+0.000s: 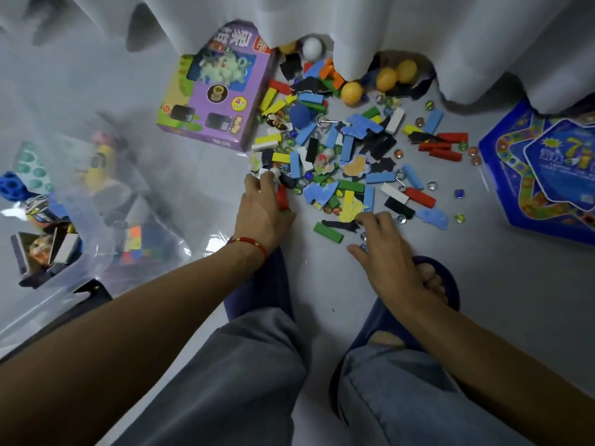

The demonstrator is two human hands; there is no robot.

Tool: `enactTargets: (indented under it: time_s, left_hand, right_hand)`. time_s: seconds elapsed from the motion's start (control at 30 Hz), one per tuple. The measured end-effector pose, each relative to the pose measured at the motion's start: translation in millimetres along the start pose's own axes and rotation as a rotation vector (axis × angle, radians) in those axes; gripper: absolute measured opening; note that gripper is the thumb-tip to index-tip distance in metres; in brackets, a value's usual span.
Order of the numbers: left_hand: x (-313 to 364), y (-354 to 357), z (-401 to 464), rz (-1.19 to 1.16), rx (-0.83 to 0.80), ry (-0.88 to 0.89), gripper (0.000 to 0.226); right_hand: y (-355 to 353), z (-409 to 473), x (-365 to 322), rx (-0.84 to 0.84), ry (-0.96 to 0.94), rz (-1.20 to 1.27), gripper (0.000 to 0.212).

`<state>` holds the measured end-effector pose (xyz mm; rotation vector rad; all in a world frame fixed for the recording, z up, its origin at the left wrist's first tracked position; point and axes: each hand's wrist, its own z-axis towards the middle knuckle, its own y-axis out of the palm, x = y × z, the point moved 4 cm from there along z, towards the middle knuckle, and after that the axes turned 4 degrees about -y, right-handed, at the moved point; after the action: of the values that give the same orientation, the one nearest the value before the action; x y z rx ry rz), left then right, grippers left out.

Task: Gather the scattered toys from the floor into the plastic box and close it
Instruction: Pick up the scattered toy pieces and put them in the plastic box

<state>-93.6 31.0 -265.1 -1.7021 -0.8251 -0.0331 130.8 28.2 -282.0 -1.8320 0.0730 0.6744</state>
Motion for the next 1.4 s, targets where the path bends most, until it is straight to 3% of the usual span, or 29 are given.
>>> enactTargets:
  time_s: [0.17, 0.33, 0.53, 0.6, 0.77, 0.83, 0.9, 1.0, 1.1, 1.2, 1.3, 1.37, 1.4]
  left_hand:
    - [2.2, -0.8, 9.0, -0.020, 0.007, -0.008, 0.064]
    - [11.8, -0.8, 11.6, 0.017, 0.036, 0.044, 0.056]
    - [9.3, -0.7, 12.3, -0.012, 0.063, 0.036, 0.040]
    - [7.0, 1.8, 12.3, 0.003, 0.068, 0.052, 0.028]
    - [3.0, 6.5, 7.7, 0.032, 0.066, 0.101, 0.025]
    - [4.6, 9.0, 4.6, 0.061, 0.044, 0.160, 0.027]
    - [6.5, 13.0, 3.1, 0.090, 0.024, 0.230, 0.025]
    - [9.1, 17.9, 2.8, 0.153, 0.021, 0.309, 0.024]
    - [11.8, 23.1, 0.8, 0.237, 0.014, 0.411, 0.017]
    - [12.6, 28.9, -2.8, 0.330, -0.013, 0.481, 0.022]
    - [12.5, 30.3, -2.9, 0.373, -0.007, 0.526, 0.029]
    - [14.9, 27.4, -4.4, 0.386, -0.012, 0.520, 0.008]
    - [14.5, 25.5, -3.8, 0.355, -0.014, 0.496, 0.009]
  right_hand:
    - [-6.7, 8.6, 5.1, 0.066, -0.006, 0.118, 0.029]
    - [-9.3, 22.5, 6.4, 0.084, -0.128, 0.007, 0.019]
    - [-12.0, 30.1, 15.7, 0.013, 0.024, 0.135, 0.006]
    - [-15.0, 24.0, 20.3, 0.008, 0.178, 0.414, 0.006]
    - [-32.5, 2.8, 18.7, 0.015, 0.529, 1.487, 0.014]
    - [-40.3, -3.5, 23.5, -0.008, 0.594, 1.753, 0.018]
    - [-49.6, -6.6, 30.1, -0.006, 0.605, 1.871, 0.020]
    - [-59.9, -0.9, 39.5, 0.039, 0.577, 1.691, 0.027]
    - [-69.1, 6.0, 57.4, 0.157, 0.513, 0.967, 0.042]
    - [-74.2, 5.4, 66.6, 0.182, 0.324, 0.358, 0.033]
    - [-65.4, 1.1, 64.1, 0.028, 0.259, 0.130, 0.013]
    - [-52.9, -1.9, 59.1, -0.178, 0.229, -0.066, 0.037]
    - [-46.0, -2.3, 58.3, -0.283, 0.227, -0.167, 0.052]
